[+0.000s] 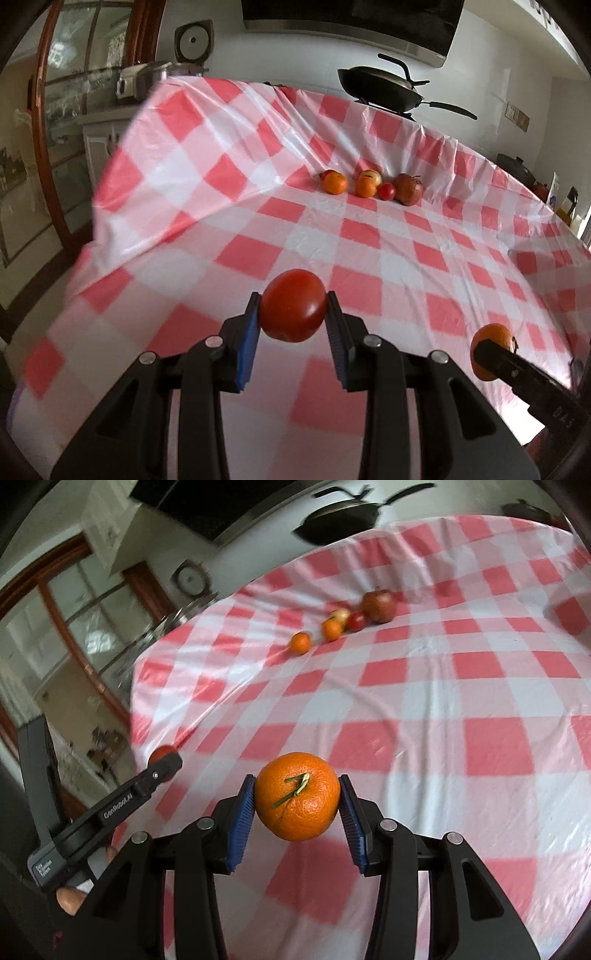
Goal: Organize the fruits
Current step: 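Carry the tomato in the left tool and tangerine in the right tool to the box, then open the left tool over the box while the right tool releases the tangerine, then move both open tools back toward the fruits on the table, then grasp the red-brown apple with the right tool while the left tool grasps a tangerine, then carry the tangerine in the left tool and apple in the right tool to the box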
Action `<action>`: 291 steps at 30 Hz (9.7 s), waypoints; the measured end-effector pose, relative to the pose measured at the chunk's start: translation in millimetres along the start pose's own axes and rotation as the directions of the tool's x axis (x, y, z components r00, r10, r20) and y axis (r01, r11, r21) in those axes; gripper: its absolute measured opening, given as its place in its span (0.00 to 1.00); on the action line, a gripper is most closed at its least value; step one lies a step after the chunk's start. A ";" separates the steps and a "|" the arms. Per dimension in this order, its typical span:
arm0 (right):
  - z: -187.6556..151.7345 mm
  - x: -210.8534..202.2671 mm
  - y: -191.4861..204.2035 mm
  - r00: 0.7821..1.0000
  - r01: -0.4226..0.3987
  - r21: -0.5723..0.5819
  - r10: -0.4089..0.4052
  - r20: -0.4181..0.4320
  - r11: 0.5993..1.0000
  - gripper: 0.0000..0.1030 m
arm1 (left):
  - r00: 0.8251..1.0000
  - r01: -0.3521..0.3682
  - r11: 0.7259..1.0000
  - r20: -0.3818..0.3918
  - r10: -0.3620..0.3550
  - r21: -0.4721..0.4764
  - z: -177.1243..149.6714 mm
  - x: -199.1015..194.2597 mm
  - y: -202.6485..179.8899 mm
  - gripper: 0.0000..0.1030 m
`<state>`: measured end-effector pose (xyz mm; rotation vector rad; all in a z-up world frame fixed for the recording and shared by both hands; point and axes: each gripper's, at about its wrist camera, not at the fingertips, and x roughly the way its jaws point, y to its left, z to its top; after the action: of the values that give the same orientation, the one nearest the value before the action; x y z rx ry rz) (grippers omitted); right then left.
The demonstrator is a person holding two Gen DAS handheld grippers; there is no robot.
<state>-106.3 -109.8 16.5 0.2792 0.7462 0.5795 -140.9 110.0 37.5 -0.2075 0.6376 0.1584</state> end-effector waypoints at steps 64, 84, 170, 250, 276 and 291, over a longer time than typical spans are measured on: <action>-310.8 153.7 290.6 0.641 -0.595 -0.725 -0.339 -0.688 0.348 0.44 | 0.778 -0.389 0.919 -0.556 0.295 -0.057 -208.3 -8.6 290.5 0.34; -258.1 98.6 311.9 0.765 -0.582 -0.737 -0.075 -0.639 0.344 0.68 | 0.790 -0.437 0.899 -0.485 0.375 -0.015 -188.6 -18.5 278.8 0.76; 269.5 250.8 -142.5 0.944 0.328 0.106 -0.324 -0.057 0.939 0.80 | 0.998 -0.057 0.966 -0.046 0.047 -0.253 152.4 251.6 -34.7 0.98; 38.6 13.7 -43.4 0.993 -0.044 0.136 0.028 0.116 0.990 0.64 | 1.000 0.000 0.999 -0.007 -0.001 -0.048 23.4 40.7 -23.3 0.41; -38.4 12.6 97.2 0.970 -0.238 -0.236 0.216 -0.114 0.942 0.64 | 0.989 -0.144 0.985 -0.050 0.140 -0.097 -46.4 -49.7 103.7 0.41; -116.3 18.5 207.7 0.888 -0.447 -0.525 0.292 -0.354 0.724 0.64 | 0.945 -0.327 0.921 -0.067 0.320 -0.214 -93.7 -101.1 200.1 0.41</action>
<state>-259.3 73.5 14.4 -0.2501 0.7107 1.2258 -316.6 272.8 -3.5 -0.3200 0.6823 0.5495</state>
